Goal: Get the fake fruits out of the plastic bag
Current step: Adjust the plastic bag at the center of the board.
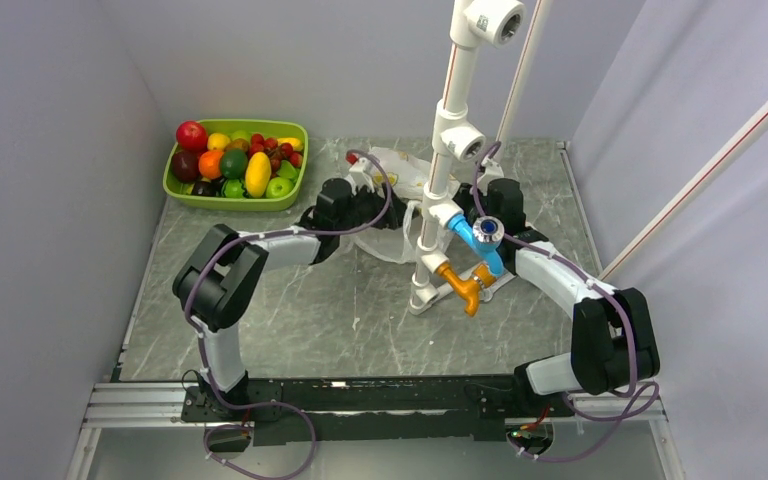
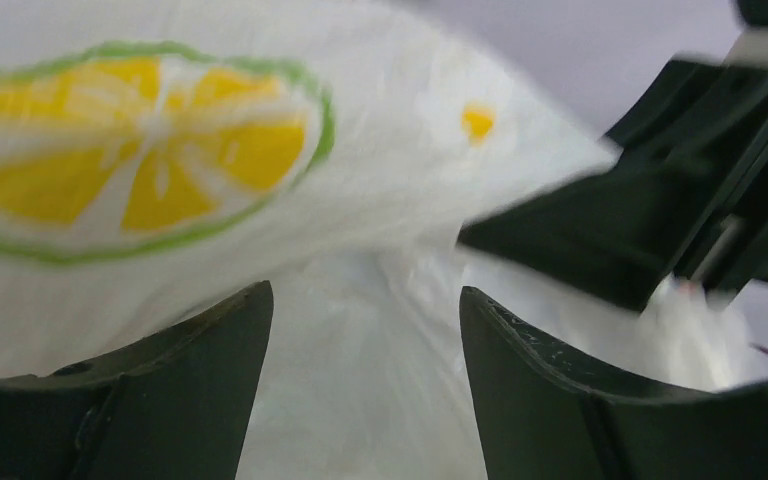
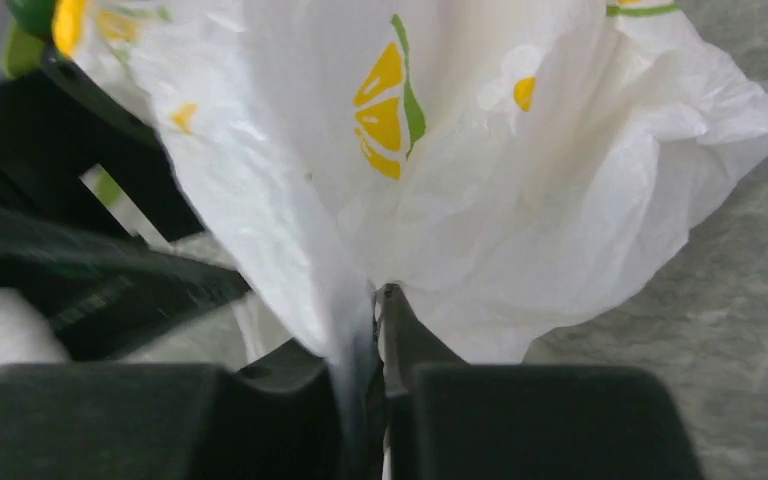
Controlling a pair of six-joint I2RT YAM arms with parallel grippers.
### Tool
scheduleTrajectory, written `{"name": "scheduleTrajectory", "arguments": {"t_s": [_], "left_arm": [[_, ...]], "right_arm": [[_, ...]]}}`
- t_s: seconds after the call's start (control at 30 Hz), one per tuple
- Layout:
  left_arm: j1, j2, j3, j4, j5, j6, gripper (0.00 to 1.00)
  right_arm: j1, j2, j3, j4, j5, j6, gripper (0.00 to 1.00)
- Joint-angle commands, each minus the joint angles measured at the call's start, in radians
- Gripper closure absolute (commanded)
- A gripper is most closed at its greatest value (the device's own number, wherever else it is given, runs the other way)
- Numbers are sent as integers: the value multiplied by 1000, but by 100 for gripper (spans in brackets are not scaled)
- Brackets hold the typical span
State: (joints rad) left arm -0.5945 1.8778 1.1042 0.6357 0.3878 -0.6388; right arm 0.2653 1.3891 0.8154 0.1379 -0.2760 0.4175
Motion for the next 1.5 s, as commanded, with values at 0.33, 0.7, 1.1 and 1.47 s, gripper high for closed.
{"name": "scheduleTrajectory", "arguments": {"t_s": [0.33,0.7,1.1,1.47], "left_arm": [[-91,-154,-373,216,-156,13,37],[-90,-20,-213,101,-103,-18,34],[75,134,-26,128,71,-195,30],[42,61,-54,146,100,-101,33]], "right_arm": [[2,-62,-33,168,-153,93,100],[-3,-179,-121,-205,61,84,2],[-84,-243,-419,82,20,113,73],[-83,-328,-405,97,15,62,24]]}}
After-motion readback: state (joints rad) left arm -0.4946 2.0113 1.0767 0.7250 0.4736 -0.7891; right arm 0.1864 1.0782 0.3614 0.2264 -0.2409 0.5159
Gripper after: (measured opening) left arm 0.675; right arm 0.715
